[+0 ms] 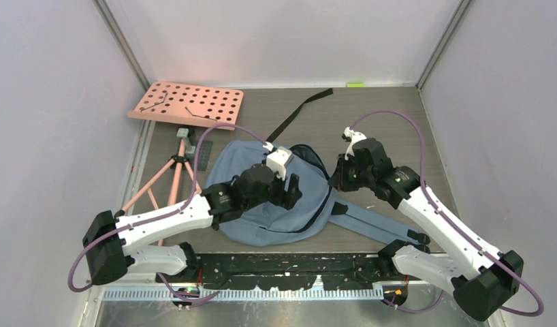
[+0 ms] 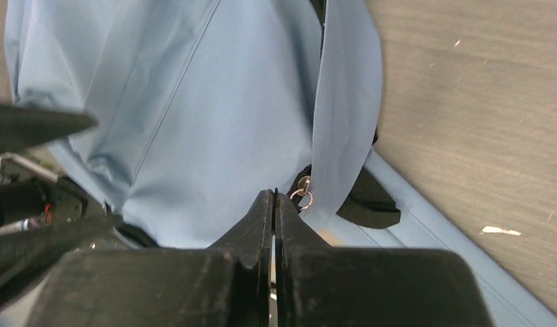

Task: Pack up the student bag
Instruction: Zip the student bag at the center of the board.

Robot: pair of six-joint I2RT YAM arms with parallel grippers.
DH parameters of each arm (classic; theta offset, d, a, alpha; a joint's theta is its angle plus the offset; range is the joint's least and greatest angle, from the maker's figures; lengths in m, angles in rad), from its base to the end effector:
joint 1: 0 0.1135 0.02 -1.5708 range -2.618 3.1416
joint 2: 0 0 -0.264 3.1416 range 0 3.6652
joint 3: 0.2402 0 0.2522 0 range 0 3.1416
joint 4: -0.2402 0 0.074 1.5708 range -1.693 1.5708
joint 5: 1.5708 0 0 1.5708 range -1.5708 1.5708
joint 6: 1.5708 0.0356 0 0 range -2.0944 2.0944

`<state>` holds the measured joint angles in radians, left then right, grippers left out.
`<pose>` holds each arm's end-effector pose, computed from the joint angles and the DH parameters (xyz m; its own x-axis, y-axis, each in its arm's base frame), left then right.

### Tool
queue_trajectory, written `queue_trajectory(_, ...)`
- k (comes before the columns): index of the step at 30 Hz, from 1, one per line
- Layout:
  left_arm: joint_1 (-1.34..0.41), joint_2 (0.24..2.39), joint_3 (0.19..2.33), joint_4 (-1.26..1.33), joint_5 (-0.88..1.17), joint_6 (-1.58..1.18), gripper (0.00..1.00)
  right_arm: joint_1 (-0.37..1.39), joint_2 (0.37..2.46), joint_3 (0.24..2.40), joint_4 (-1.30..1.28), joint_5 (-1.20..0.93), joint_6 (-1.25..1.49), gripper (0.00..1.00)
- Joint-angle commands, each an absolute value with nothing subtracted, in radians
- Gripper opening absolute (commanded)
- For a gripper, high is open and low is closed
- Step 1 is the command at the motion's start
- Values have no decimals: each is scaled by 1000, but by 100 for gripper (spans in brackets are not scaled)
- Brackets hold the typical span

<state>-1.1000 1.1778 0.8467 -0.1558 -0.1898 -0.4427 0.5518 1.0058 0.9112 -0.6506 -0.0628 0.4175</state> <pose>0.1268 -0.2343 0.2835 -0.5343 0.1223 -0.8364 0.6316 0.7154 -0.2988 0.1765 0.1113 0.2988 -0.7559 0.0099 -0.6546 -0.2800 0.8989 0.3369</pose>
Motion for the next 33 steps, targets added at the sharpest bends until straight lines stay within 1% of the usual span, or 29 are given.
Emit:
queue_trajectory(1,-1036,1220,939,-122,-54,-404,71,558,931,929,-760,-240,440,1)
queue_trajectory(5,-1006,1280,1030,-223,-55,-308,80,595,893,942,-833,-331,460,1)
queue_trajectory(7,-953,1312,1060,-252,-44,-285,81,617,869,941,-851,-359,471,1)
queue_trajectory(9,-886,1346,1079,-251,-22,-293,80,639,857,931,-851,-374,478,1)
queue_trajectory(11,-831,1396,1106,-271,-10,-340,76,651,852,921,-847,-376,487,1)
queue_trajectory(13,-814,1429,1117,-290,-55,-350,74,657,849,909,-837,-373,494,1)
queue_trajectory(14,-812,1441,1114,-298,-93,-348,76,658,846,897,-831,-370,501,1)
queue_trajectory(16,-808,1461,1102,-311,-172,-356,82,659,835,874,-782,-375,515,1)
queue_trajectory(18,-798,1483,1091,-312,-196,-374,87,660,827,854,-745,-390,525,1)
queue_trajectory(22,-795,1538,1088,-316,-181,-387,94,660,836,839,-721,-416,521,1)
queue_trajectory(25,-795,1578,1069,-288,-98,-417,95,660,842,836,-727,-413,504,1)
queue_trajectory(26,-795,1591,1056,-266,-72,-430,92,660,841,834,-729,-408,501,1)
queue_trajectory(27,-795,1605,1045,-246,-53,-441,88,660,840,834,-729,-403,498,1)
queue_trajectory(28,-795,1625,1037,-226,-39,-445,79,660,838,832,-727,-402,498,1)
queue_trajectory(33,-795,1760,1066,-129,70,-441,19,660,838,834,-724,-402,495,1)
